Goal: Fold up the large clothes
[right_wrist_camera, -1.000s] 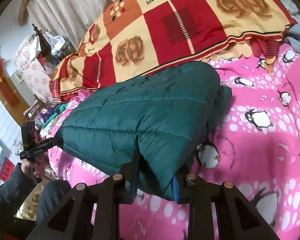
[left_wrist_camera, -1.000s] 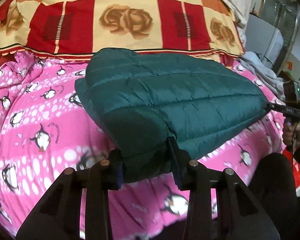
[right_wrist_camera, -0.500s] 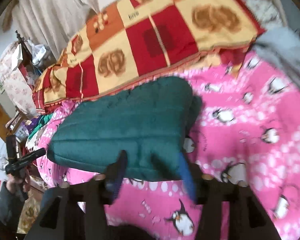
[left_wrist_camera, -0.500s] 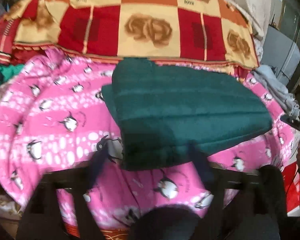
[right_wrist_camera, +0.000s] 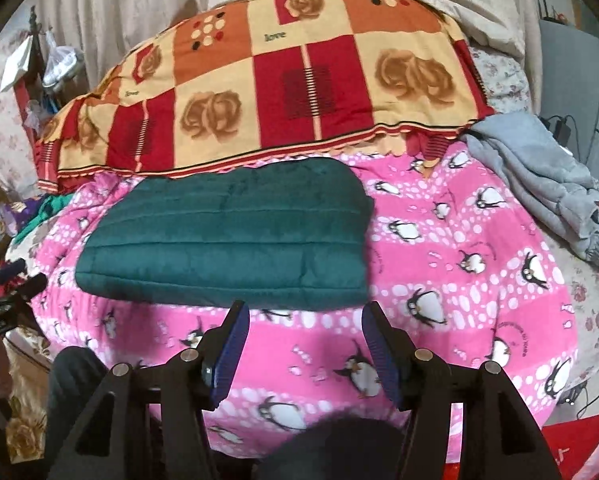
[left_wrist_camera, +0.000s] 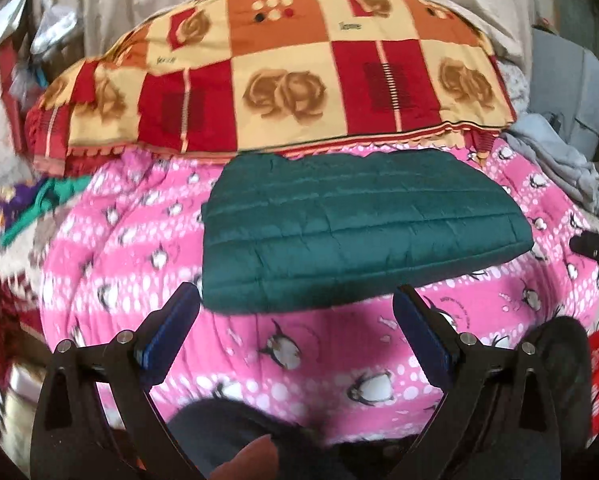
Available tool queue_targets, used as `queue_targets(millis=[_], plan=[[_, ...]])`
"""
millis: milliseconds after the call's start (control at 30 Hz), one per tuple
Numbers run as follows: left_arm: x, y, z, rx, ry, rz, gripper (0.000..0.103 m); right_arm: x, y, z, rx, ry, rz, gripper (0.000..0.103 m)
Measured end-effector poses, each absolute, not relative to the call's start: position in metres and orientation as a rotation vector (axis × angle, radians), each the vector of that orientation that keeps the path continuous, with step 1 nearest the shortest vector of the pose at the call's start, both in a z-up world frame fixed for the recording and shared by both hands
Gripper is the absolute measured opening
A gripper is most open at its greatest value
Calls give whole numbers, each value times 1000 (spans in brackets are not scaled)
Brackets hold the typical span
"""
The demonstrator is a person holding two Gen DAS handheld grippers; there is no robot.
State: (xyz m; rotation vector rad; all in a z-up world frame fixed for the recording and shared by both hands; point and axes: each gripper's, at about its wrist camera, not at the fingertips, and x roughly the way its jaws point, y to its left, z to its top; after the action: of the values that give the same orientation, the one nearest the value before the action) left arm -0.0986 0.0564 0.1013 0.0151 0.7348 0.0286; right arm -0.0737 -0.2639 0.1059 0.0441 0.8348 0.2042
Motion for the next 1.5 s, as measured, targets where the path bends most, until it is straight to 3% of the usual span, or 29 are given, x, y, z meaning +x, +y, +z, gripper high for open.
queue_targets(millis=[467, 1500], plan=[[-120, 49, 92, -78, 774, 40, 97, -100, -219, 104, -46, 823, 205, 56], [-137, 23, 112, -31, 714, -16, 97, -134, -241, 132, 33, 765, 154, 56]])
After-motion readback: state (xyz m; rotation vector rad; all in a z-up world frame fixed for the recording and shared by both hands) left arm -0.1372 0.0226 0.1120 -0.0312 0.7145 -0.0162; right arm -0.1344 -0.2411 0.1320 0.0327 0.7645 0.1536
